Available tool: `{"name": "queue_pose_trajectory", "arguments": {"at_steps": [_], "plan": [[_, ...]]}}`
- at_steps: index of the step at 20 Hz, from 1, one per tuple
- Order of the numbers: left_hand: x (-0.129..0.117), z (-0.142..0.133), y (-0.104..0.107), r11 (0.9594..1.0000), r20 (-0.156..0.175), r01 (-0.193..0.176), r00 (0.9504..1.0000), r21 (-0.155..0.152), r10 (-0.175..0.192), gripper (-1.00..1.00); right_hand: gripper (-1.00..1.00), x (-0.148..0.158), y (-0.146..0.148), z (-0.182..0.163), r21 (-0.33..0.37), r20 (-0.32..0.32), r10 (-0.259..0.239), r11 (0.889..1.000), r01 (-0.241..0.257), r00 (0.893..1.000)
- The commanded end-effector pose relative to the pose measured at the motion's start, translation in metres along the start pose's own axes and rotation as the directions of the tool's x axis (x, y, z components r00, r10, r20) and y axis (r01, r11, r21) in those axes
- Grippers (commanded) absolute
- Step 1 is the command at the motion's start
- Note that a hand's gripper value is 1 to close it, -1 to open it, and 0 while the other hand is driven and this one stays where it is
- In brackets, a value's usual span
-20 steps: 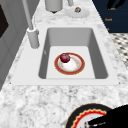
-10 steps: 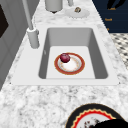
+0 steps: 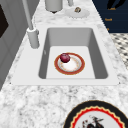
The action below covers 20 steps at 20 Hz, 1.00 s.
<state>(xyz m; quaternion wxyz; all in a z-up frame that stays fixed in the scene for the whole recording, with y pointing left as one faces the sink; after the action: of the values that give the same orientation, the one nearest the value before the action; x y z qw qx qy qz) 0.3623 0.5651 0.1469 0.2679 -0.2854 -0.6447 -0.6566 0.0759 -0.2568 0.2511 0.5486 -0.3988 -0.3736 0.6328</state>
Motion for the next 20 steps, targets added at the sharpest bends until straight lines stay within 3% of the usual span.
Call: {"name": "queue_pose_trajectory", "arguments": {"at_steps": [1, 2, 4, 5, 6, 7, 16, 20], "plan": [[-0.015, 0.004, -0.009, 0.9999, 0.012, 0.0, 0.9999, 0.012, -0.001, -1.0, 0.0, 0.0, 0.0, 0.0, 0.0, 0.0, 0.0, 1.0, 0.0, 1.0], [-0.01, 0.002, -0.009, 0.9999, 0.011, 0.014, 0.9999, 0.01, -0.014, -1.0, 0.0, 0.0, 0.0, 0.0, 0.0, 0.0, 0.0, 1.0, 0.0, 1.0], [0.007, -0.006, -0.008, 0.9948, 0.009, 0.101, 0.9948, -0.008, -0.101, -1.0, 0.0, 0.0, 0.0, 0.0, 0.0, 0.0, 0.0, 1.0, 0.0, 1.0], [0.008, -0.004, -0.007, 0.9932, 0.035, 0.109, 0.9936, -0.041, -0.108, -1.0, 0.0, 0.0, 0.0, 0.0, 0.0, 0.0, 0.0, 1.0, 0.0, 1.0], [0.009, -0.001, -0.003, 0.9932, 0.062, 0.096, 0.9938, -0.066, -0.092, -1.0, 0.0, 0.0, 0.0, 0.0, 0.0, 0.0, 0.0, 1.0, 0.0, 1.0], [0.011, 0.001, -0.003, 0.9923, 0.082, 0.098, 0.9924, -0.076, -0.091, -1.0, 0.0, 0.0, 0.0, 0.0, 0.0, 0.0, 0.0, 1.0, 0.0, 1.0], [0.035, 0.013, 0.007, 0.9921, 0.084, 0.114, 0.9905, -0.053, -0.109, -1.0, 0.0, 0.0, 0.0, 0.0, 0.0, 0.0, 0.0, 1.0, 0.0, 1.0], [0.047, 0.008, 0.008, 0.9889, 0.069, 0.142, 0.9879, -0.044, -0.139, -1.0, 0.0, 0.0, 0.0, 0.0, 0.0, 0.0, 0.0, 1.0, 0.0, 1.0]]}}
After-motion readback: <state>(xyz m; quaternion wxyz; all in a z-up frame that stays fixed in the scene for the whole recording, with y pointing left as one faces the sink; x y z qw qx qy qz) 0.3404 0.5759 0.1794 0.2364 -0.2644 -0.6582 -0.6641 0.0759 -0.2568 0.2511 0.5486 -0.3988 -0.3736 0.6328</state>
